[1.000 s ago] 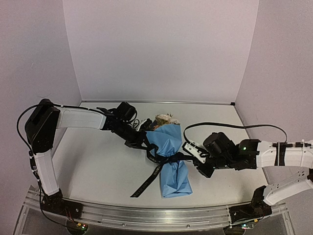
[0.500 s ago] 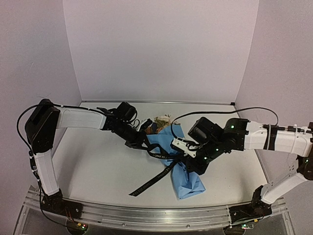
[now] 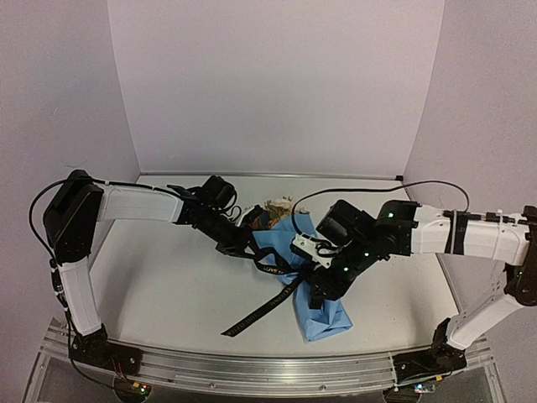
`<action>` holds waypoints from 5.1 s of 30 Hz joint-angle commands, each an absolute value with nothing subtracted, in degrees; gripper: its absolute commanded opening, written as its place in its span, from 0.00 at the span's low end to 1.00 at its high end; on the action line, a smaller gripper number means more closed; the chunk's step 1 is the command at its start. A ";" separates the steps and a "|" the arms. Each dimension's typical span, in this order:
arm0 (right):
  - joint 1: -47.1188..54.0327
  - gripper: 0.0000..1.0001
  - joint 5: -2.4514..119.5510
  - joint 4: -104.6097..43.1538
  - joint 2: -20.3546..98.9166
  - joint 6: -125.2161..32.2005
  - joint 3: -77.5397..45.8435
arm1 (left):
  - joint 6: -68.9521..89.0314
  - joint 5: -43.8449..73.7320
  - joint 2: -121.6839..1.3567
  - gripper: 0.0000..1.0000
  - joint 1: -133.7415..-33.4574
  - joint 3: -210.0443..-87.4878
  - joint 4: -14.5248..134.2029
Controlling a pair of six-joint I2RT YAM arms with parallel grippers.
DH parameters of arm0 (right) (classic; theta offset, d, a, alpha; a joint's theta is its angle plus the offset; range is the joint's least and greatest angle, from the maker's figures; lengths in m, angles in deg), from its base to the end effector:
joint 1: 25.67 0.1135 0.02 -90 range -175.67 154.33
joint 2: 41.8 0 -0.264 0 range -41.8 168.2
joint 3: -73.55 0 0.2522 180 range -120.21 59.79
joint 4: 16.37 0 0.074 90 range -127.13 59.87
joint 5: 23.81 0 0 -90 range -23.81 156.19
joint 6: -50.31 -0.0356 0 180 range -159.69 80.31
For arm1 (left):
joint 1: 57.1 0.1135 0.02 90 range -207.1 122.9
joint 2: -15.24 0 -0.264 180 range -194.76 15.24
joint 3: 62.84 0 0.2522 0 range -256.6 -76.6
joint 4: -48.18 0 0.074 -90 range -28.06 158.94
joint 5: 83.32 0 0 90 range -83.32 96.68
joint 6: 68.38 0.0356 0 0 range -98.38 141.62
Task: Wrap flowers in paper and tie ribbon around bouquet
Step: Cross the half-tied ribbon over the folded bouquet, then tie the half-tied ribbon around the folded bouquet.
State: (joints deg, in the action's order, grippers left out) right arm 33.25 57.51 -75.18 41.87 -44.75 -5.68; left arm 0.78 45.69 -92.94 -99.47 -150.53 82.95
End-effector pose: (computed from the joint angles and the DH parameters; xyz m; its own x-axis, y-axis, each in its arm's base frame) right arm 0.1459 0.2524 0.2589 -0.5370 -0.7219 -0.4365 -0.8376 0.5178 0.1739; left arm 0.2779 -0.2838 0.1925 -0.8480 0.3993 -0.3486 0.5211 0.5076 -0.6861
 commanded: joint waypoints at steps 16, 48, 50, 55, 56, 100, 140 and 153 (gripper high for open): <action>28.16 0.29 65.90 -76.10 44.16 -57.68 -4.48 | 1.84 46.36 -93.42 0.03 -99.81 -153.77 82.07; 27.91 0.00 76.36 -85.17 43.75 -56.91 -7.19 | -7.35 46.80 -94.63 0.10 -102.42 -152.30 71.61; 27.87 0.00 78.57 -86.11 43.06 -56.33 -6.48 | -7.36 46.51 -95.23 0.10 -102.80 -153.32 71.82; 27.63 0.00 84.34 -86.84 40.45 -55.46 -3.01 | -6.78 45.84 -96.14 0.14 -103.23 -155.22 73.59; 27.50 0.00 84.86 -86.99 40.13 -55.44 -2.49 | -6.81 45.81 -96.26 0.15 -103.29 -155.21 73.71; 25.83 0.00 85.49 -79.80 40.22 -59.75 5.99 | -60.18 16.87 -90.41 0.51 -116.23 -120.37 21.46; 38.46 0.00 72.27 -70.39 62.38 -70.82 -15.49 | -31.95 28.89 -64.82 0.00 -98.32 -114.80 48.33; 36.34 0.00 86.09 -79.22 54.08 -59.55 -11.20 | -21.91 39.24 -72.66 0.00 -96.96 -121.47 53.66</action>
